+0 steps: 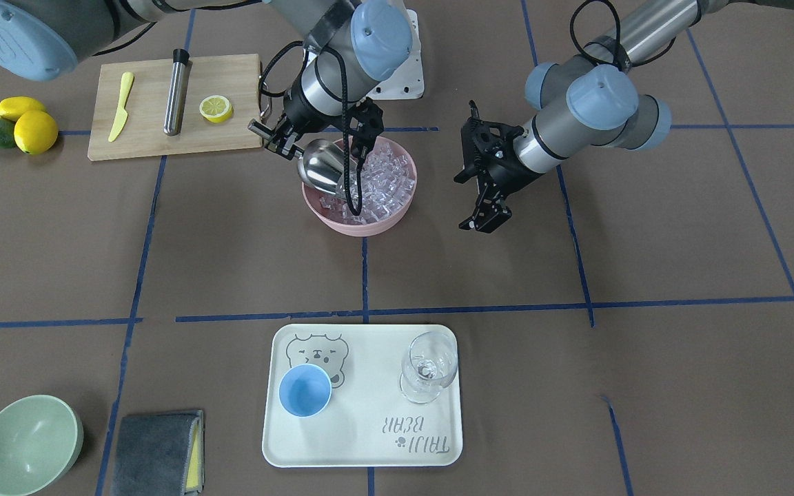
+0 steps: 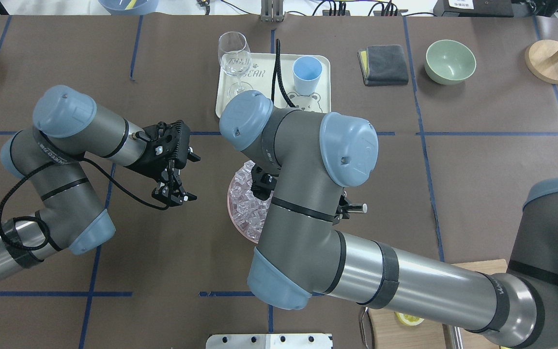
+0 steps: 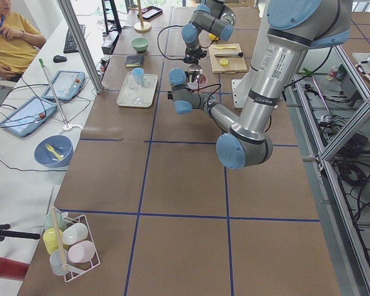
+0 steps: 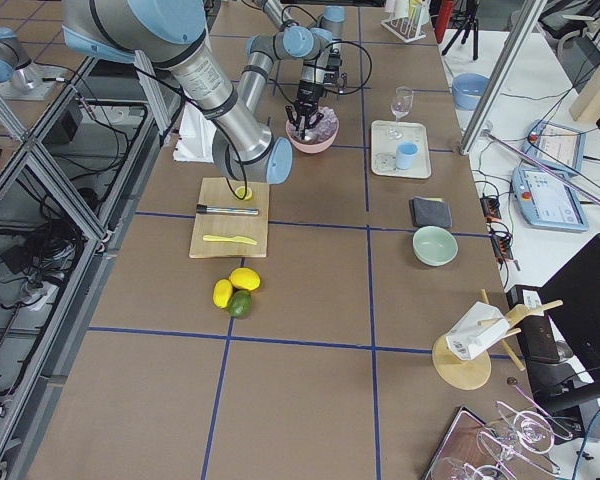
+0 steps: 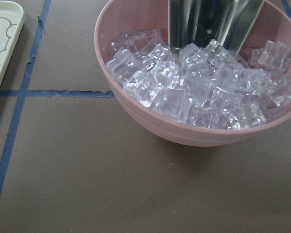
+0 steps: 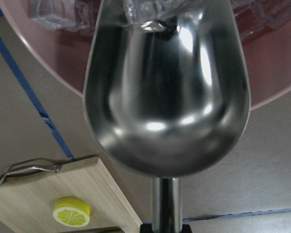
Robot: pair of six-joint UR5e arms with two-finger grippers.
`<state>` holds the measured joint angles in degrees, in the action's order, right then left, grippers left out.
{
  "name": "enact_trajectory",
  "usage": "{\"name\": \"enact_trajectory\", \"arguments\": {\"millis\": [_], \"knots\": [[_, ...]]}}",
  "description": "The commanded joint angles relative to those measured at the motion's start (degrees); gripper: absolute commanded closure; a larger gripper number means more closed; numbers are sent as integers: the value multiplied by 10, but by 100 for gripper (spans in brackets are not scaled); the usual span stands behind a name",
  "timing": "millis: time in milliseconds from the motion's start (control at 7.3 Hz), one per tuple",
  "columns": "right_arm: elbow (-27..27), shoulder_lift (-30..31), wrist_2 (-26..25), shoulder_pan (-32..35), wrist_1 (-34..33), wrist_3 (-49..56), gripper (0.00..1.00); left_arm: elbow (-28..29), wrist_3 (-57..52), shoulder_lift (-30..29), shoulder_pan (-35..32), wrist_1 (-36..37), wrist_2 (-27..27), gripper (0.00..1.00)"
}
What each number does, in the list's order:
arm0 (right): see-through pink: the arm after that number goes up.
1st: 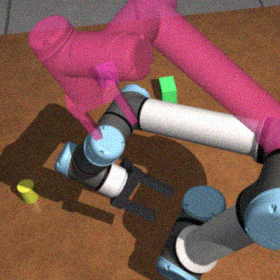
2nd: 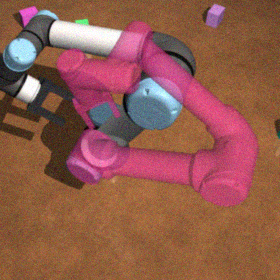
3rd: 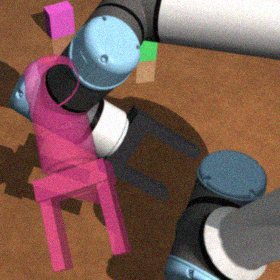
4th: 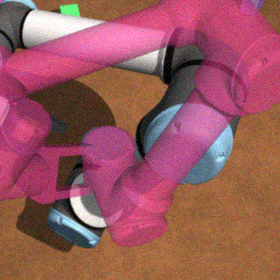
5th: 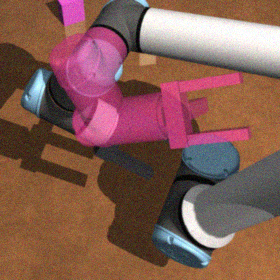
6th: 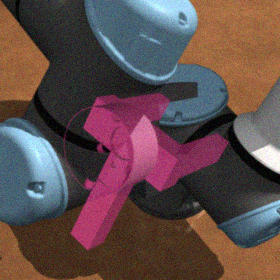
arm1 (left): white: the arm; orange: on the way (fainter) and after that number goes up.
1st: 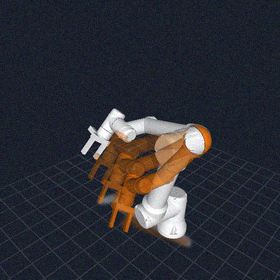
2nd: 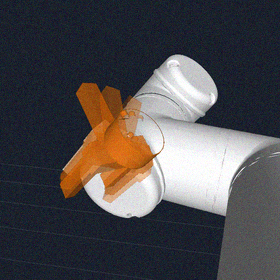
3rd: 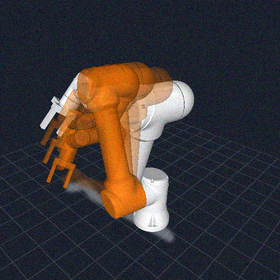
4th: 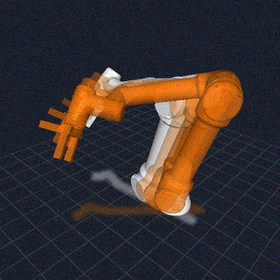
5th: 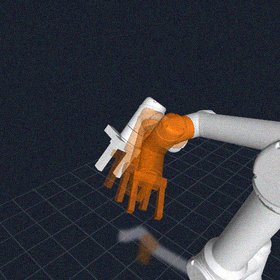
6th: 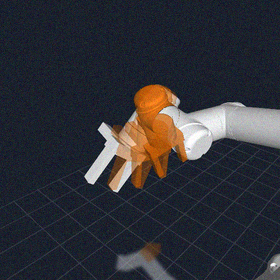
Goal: Put ice in cup with scoop
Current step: 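Push the scoop through the ice cubes to fill it with the right gripper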
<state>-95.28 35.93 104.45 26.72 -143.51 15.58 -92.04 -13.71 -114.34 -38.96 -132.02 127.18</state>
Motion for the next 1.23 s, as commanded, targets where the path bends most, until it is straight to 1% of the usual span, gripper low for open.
{"name": "enact_trajectory", "arguments": {"millis": [0, 274, 411, 548, 822, 959, 1096], "knots": [[-2, 18, 17, 12, 27, 2, 100, -1, 0, -3, -4, 1, 1, 0], [-5, 28, 41, 26, 37, 9, 100, -8, 0, -3, -9, 2, 2, 0], [-5, 28, 42, 26, 47, 8, 100, -12, 0, -3, -10, 3, 3, 0], [-9, 40, 42, 26, 77, 0, 100, -14, 0, -2, -16, 3, 3, 0], [-24, 49, 47, 25, 90, -13, 100, -17, 0, -1, -18, 4, 3, 0], [-39, 62, 50, 25, 110, -19, 100, -19, 0, -1, -18, 4, 3, 0], [-42, 72, 50, 23, 137, -35, 100, -19, -1, -1, -18, 4, 3, 0]]}}
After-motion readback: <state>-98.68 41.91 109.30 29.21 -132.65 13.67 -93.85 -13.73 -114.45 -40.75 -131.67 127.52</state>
